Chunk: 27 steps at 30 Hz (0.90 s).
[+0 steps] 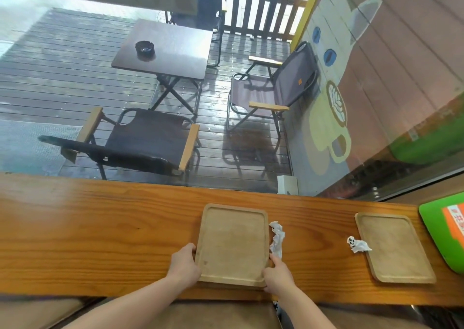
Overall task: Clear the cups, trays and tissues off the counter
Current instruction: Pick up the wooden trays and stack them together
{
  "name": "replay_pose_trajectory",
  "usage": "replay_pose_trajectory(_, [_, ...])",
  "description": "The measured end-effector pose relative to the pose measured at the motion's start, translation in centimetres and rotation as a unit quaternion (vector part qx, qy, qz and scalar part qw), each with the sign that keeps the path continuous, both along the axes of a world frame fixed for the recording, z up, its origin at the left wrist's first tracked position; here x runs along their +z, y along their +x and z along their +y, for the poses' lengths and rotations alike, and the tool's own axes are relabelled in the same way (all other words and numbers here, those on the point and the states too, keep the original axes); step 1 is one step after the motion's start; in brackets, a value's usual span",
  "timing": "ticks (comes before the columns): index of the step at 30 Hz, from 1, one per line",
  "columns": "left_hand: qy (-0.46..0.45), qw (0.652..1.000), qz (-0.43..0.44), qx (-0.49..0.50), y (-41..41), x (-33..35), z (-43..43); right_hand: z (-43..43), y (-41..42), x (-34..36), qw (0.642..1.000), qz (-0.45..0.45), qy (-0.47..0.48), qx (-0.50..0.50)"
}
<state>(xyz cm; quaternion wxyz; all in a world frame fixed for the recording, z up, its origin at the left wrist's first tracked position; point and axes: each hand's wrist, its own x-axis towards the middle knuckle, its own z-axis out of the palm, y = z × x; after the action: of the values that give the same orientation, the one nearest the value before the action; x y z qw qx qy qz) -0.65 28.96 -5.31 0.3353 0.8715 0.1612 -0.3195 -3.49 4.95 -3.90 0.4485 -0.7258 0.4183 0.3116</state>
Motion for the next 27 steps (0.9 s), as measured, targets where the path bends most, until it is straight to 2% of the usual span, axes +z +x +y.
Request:
replay_pose_trajectory(12, [0.018, 0.999, -0.025, 0.01, -0.7, 0.5, 0.2, 0.3, -1.2, 0.9, 0.999, -0.017, -0.013, 0.04])
replay_pose_trajectory(17, [0.029, 0.999, -0.002, 0.017, -1.0, 0.4, 0.4, 0.2, -1.7, 0.9, 0.998, -0.028, -0.008, 0.048])
replay_pose_trajectory(22, [0.022, 0.999, 0.008, 0.026, -1.4, 0.6, 0.2, -0.1, -2.6, 0.3, 0.997, -0.046, -0.043, 0.042])
replay_pose_trajectory(27, [0.039, 0.999, 0.013, -0.022, -1.0, 1.4, 0.4, -0.4, -3.2, 0.0, 0.996, -0.039, -0.058, 0.055])
